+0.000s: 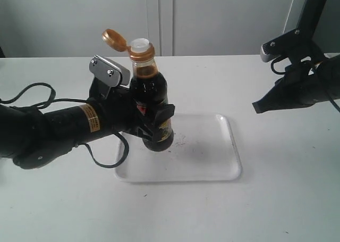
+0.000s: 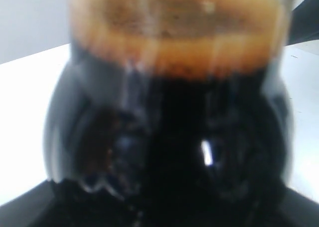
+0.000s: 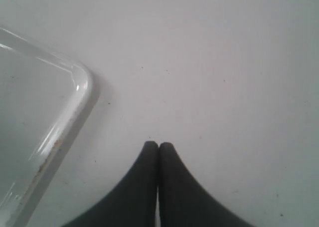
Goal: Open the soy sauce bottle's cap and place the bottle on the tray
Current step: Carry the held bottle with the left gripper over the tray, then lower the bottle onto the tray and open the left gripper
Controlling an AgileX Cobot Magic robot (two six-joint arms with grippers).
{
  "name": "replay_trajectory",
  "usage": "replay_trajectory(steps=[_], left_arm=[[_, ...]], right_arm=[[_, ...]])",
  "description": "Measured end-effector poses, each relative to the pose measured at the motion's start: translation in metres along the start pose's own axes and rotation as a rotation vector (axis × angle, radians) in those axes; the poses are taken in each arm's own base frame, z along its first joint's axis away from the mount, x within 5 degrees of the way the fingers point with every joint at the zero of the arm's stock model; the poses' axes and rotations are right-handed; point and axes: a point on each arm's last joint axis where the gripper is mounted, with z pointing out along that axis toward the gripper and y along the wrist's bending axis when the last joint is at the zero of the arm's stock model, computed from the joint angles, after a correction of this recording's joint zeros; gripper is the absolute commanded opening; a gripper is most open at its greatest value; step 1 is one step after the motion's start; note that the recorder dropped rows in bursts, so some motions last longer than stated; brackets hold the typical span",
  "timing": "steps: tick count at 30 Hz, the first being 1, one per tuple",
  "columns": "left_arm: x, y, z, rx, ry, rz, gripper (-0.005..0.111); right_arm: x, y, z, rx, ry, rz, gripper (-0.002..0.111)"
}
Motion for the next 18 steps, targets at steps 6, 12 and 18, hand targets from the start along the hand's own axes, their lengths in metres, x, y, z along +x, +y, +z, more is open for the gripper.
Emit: replay_trajectory(steps=[6,12,18], left_arm=[[0.001,-0.004,0.020,0.022,-0.004,0.004,0.000],[0.004,-0.005,0.035,0.024,0.029,0.011,0.000],[0.014,-0.002,0.043,0.014,0.060,0.000,0.000]], right_arm=[[0.003,-0.001,0.007,0.004,0.008,0.004,0.000],[0.003,-0.001,0.007,0.006,0.002,0.004,0.000],[0.002,-0.002,0.007,0.010,-0.006,0.004,0.000]])
